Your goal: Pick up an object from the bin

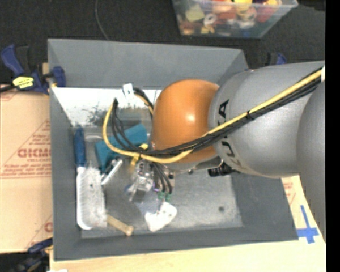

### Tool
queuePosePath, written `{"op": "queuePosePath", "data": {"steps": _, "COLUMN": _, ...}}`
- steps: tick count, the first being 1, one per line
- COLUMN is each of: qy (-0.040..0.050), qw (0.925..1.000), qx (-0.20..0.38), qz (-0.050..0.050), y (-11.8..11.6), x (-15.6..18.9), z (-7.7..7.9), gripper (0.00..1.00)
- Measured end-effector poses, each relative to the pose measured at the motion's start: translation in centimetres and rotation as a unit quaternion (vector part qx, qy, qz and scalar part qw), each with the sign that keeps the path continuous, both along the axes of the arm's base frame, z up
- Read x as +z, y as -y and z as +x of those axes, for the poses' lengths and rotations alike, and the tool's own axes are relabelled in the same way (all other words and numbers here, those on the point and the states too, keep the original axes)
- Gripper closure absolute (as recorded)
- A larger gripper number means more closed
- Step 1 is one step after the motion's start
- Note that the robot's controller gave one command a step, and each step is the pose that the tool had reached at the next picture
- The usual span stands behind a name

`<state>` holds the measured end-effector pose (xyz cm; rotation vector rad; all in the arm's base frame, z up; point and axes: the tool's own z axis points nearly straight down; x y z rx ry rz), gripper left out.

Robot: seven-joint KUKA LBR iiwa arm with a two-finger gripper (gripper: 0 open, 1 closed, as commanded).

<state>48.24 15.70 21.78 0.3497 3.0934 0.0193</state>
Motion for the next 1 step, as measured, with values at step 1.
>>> {"op": "queuePosePath", "data": {"steps": 1, "qy": 0.0039, "qw": 1.0, "qx": 0.002, "qz": 0.001, "y": 0.72, "x": 2.77, "z": 0.49, "gripper": 1.0}}
